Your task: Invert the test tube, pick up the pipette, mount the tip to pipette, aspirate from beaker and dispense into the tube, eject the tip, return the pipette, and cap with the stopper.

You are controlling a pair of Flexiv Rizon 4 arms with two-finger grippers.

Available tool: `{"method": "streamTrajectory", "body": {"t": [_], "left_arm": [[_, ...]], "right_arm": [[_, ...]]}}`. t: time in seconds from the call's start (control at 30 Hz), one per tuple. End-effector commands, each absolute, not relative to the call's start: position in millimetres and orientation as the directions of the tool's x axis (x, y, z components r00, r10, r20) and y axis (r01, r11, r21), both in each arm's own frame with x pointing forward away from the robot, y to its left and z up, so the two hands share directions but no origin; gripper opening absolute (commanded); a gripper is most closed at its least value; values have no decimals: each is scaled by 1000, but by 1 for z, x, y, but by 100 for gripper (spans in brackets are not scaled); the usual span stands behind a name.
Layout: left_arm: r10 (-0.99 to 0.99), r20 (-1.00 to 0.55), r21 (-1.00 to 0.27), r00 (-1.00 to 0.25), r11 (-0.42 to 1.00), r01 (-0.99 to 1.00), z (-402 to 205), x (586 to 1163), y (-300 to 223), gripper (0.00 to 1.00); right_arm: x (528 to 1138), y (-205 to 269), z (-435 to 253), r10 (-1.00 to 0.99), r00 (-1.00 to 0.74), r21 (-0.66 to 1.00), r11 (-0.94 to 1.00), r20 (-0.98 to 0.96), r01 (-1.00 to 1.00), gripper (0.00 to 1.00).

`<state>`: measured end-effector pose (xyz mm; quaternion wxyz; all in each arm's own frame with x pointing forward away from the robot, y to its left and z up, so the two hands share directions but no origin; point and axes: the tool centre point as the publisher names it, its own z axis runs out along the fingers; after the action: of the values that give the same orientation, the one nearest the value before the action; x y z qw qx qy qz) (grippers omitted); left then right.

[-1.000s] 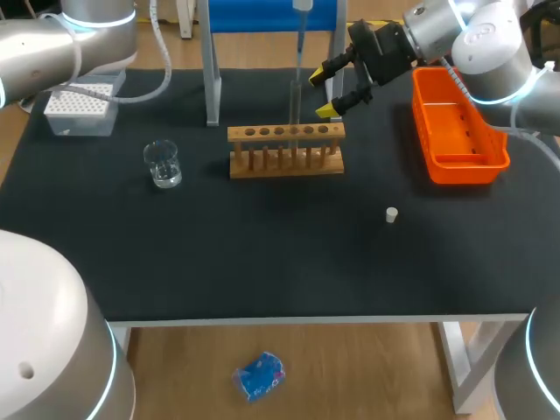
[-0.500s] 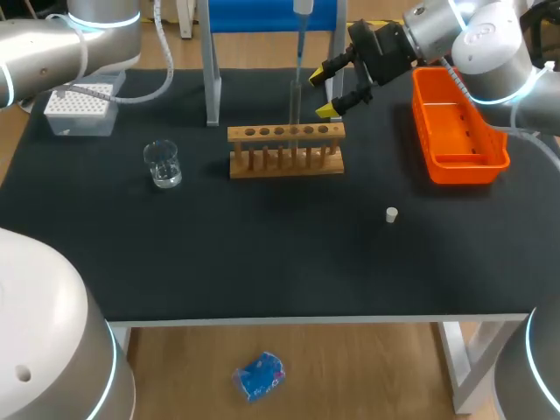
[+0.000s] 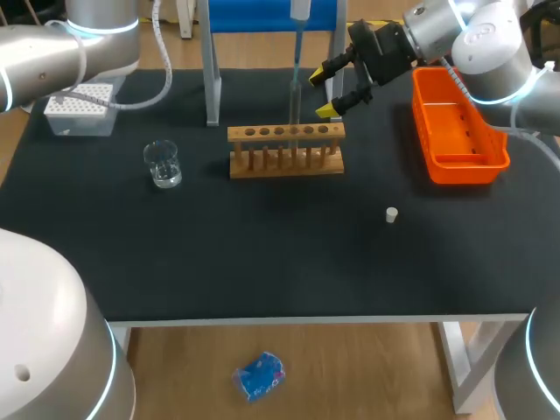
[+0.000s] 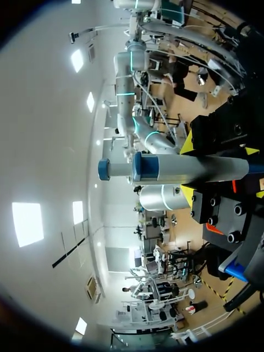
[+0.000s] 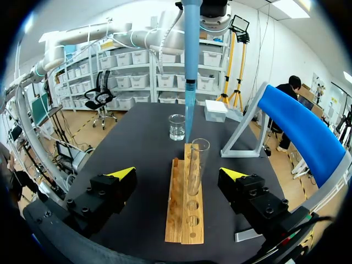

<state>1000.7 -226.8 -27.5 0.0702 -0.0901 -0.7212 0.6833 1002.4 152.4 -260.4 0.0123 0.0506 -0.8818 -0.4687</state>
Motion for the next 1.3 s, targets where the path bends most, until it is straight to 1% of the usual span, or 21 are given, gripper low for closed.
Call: {"method": "streamTrajectory", "body": {"t": [0.03, 0.43, 1.3], "left_arm": [[224, -19, -998, -974, 46, 30, -28, 1000, -227, 0], [217, -61, -996, -974, 53, 74, -6, 996, -230, 0], [200, -49, -996, -979, 59, 62, -24, 1015, -225, 0]], "right_arm": [[1003, 152, -260, -102, -994, 827, 557, -25, -78, 100], [1003, 152, -260, -102, -994, 827, 557, -25, -78, 100], [1003, 152, -260, -102, -994, 827, 557, -25, -78, 100]]}}
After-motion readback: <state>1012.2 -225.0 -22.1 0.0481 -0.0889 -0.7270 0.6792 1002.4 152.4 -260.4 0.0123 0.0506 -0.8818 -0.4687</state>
